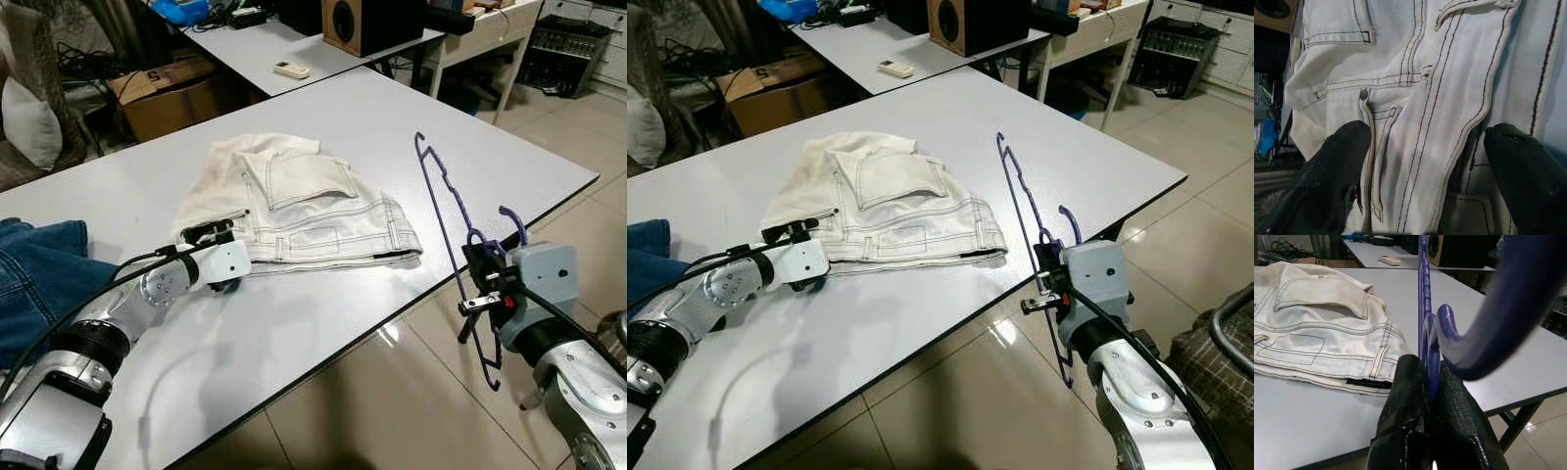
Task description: Hang hanger
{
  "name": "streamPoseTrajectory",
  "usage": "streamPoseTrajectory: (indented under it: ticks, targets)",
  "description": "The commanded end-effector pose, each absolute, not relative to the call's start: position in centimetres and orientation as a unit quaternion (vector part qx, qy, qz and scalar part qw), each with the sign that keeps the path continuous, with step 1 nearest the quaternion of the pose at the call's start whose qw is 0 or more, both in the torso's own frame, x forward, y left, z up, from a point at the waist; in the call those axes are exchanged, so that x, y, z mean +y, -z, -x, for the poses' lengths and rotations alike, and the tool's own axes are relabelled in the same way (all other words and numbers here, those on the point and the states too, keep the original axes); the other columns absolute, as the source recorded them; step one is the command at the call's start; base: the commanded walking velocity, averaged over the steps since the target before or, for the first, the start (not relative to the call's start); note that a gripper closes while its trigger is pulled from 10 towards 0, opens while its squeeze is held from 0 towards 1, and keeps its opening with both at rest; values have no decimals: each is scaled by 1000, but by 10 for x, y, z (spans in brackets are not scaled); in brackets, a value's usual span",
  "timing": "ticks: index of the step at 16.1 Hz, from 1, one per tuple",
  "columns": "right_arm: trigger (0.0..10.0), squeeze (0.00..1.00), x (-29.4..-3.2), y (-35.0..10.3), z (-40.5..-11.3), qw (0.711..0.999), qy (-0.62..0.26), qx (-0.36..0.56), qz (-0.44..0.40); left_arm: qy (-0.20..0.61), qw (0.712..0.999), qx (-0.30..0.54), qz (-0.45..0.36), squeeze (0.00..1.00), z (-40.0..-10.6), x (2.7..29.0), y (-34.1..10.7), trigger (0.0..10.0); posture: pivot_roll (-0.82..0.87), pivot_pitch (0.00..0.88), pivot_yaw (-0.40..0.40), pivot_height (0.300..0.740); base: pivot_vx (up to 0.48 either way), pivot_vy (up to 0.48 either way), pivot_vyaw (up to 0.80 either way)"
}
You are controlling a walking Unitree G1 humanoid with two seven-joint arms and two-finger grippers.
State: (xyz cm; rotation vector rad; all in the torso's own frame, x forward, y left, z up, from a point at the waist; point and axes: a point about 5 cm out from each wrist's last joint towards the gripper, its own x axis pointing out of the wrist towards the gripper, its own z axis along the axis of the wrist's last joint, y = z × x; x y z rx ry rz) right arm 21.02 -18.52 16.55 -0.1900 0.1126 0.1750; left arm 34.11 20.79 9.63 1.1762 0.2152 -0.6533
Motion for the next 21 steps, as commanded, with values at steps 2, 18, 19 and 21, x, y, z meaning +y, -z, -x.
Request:
streamPoseTrajectory:
  ticks: [2,18,19,21]
  targets:
    - [10000,0,-184,-166,-213,989,-98,54,98,305,751,152,-566,0,-333,221,-78,10000,-234,0,80,740,0,0,0]
    - [10000,0,-185,-171,-214,991,-92,41,92,308,820,32,-482,0,-359,153,-106,0,-248,0,103,740,0,0,0]
    - [10000,0,-185,-171,-214,991,-93,41,91,308,821,35,-479,0,-360,154,-106,0,-248,0,103,740,0,0,0]
    - [10000,0,-184,-170,-211,990,-106,43,85,307,840,41,-446,0,-362,154,-110,0,-247,0,108,740,0,0,0]
